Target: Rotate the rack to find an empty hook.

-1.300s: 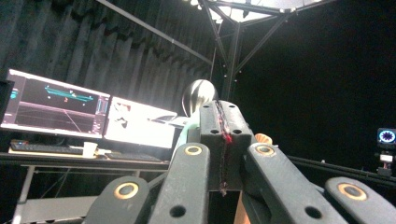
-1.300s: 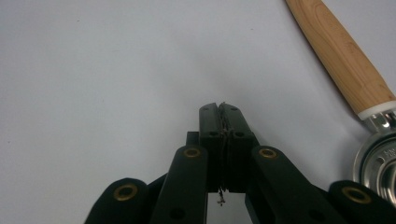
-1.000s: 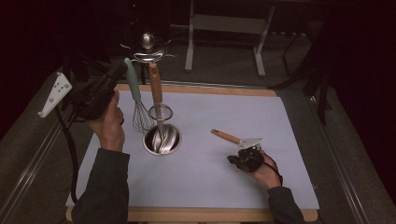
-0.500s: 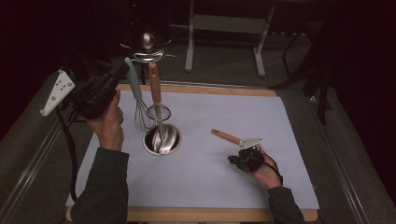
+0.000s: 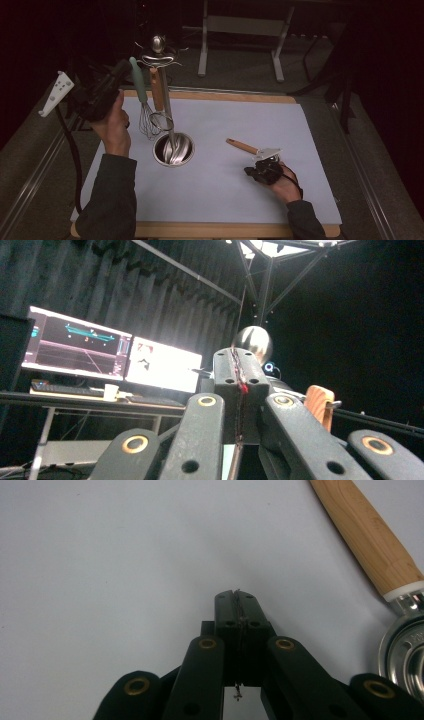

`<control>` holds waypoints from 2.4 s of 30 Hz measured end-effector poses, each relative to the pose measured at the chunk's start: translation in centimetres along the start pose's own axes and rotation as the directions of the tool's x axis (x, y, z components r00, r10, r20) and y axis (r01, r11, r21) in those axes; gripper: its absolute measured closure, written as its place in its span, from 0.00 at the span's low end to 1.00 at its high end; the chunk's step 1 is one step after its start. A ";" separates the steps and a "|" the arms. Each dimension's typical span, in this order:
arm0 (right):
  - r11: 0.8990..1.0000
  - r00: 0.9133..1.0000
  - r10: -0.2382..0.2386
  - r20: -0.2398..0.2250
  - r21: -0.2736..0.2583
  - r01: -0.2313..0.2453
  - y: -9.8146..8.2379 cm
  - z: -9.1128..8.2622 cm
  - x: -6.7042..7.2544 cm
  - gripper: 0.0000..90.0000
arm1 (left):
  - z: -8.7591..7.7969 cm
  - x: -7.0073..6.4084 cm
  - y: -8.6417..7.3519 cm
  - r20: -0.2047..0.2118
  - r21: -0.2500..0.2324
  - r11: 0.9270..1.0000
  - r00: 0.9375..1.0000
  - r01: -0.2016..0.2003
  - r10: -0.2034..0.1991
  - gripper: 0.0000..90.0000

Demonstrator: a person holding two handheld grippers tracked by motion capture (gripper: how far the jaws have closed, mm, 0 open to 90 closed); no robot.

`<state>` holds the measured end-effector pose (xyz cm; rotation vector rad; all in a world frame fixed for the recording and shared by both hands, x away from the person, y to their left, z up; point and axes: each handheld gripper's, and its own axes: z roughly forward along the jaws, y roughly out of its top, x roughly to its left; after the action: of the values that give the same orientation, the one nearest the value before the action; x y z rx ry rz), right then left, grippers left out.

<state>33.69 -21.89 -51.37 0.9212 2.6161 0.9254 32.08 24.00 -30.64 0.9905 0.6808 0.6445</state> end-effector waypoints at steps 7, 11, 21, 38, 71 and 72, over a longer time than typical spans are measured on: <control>1.000 1.000 0.000 -0.002 -0.001 0.000 0.0 0.0 0.0 0.99 | 0.5 0.6 0.3 -0.026 0.019 1.000 1.000 -0.003 0.003 1.00; 1.000 1.000 0.003 -0.003 -0.001 -0.003 -0.1 0.0 0.0 0.99 | 0.7 0.9 0.4 -0.036 0.026 1.000 0.999 0.002 -0.001 1.00; 1.000 1.000 0.009 -0.002 -0.006 -0.009 -0.1 -0.1 -0.1 0.99 | 1.4 1.8 0.4 -0.077 0.046 0.999 0.997 0.014 -0.011 1.00; 1.000 1.000 0.018 -0.002 -0.004 -0.018 -0.2 -0.1 -0.2 0.99 | 1.2 1.8 0.7 -0.037 0.036 0.999 0.999 0.005 -0.004 1.00; 0.999 0.999 0.039 0.015 -0.017 -0.038 -0.5 -0.5 -0.8 0.99 | 3.0 1.9 1.6 -0.082 0.088 0.996 0.996 -0.018 0.026 1.00; 0.999 0.999 0.039 0.016 -0.018 -0.039 -0.5 -0.5 -0.8 0.99 | 3.0 1.9 1.6 -0.082 0.088 0.996 0.996 -0.022 0.029 1.00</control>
<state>33.85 -22.97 -51.32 0.9744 2.5811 0.9445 35.20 24.50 -28.42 1.0588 0.7753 0.6864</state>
